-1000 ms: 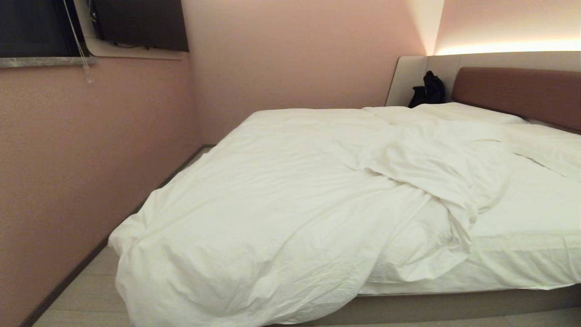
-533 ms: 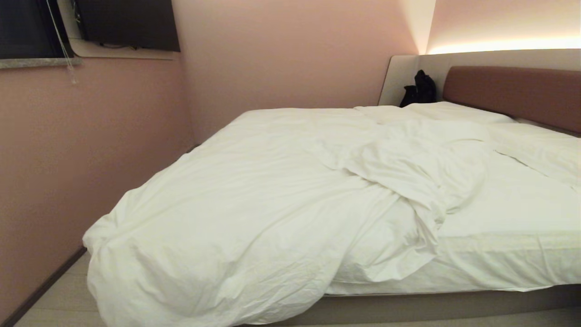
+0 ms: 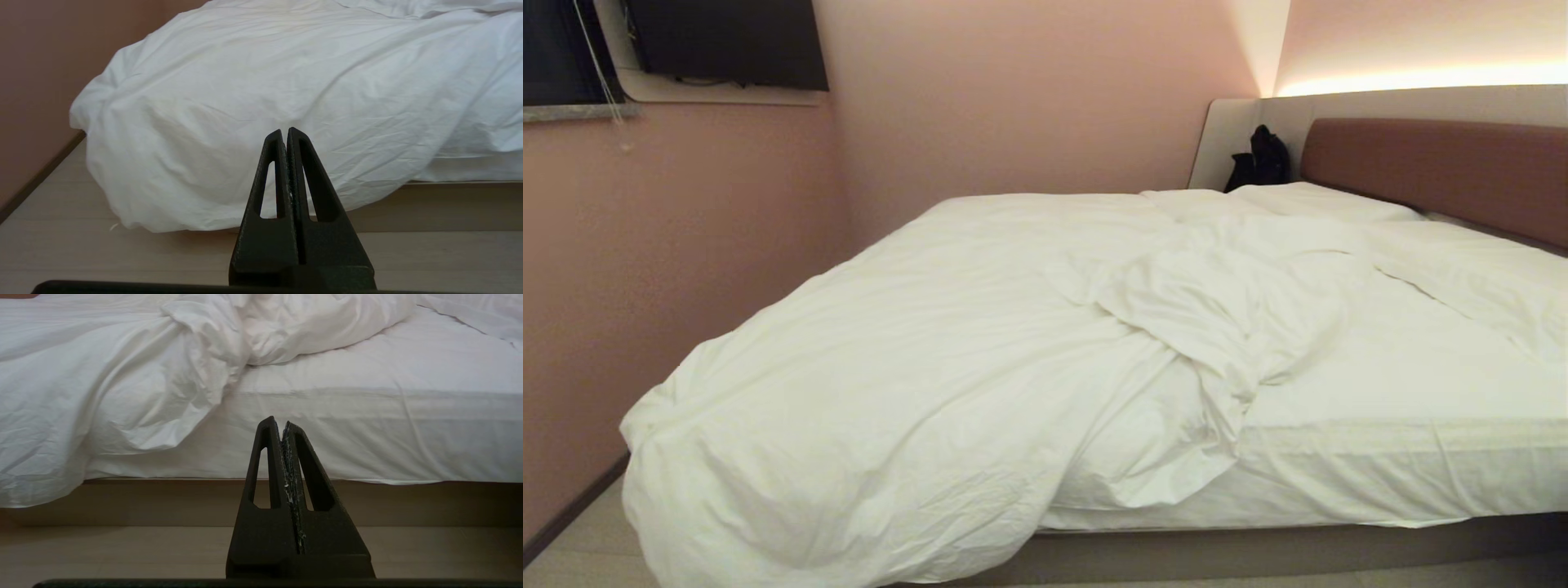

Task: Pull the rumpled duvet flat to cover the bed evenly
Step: Hold the folded corner of the quilt

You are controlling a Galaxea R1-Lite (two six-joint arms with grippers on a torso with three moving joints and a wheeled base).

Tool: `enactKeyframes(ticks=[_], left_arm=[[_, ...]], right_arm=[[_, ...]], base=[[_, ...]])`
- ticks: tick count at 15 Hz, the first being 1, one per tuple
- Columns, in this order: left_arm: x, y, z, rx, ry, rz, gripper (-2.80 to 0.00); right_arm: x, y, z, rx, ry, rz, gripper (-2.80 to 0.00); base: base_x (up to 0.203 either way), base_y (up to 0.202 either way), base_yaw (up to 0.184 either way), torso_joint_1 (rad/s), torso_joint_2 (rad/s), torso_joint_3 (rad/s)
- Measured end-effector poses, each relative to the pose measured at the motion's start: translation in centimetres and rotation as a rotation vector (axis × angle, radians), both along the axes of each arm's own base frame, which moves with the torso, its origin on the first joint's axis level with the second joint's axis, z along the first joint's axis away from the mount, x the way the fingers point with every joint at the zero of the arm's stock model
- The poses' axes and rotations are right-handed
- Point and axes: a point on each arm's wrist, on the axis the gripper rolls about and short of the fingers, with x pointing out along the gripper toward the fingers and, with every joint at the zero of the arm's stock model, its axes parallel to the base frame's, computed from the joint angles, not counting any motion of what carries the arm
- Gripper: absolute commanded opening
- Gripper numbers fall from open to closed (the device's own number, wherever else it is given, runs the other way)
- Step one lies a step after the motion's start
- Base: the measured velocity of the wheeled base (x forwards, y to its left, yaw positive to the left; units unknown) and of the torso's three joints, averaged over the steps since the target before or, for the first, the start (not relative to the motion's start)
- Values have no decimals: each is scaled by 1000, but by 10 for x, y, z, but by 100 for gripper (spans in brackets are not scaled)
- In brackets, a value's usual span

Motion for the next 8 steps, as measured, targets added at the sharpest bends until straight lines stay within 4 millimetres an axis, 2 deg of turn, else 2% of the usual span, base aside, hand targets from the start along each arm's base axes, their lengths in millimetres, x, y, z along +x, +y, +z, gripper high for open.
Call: enactKeyframes(ticks=[8], left_arm=[[0, 0, 0, -5, -1, 0, -280]], right_arm=[[0, 0, 0, 0, -1, 0, -280]], base=[[0, -196, 0, 3, 4, 1]])
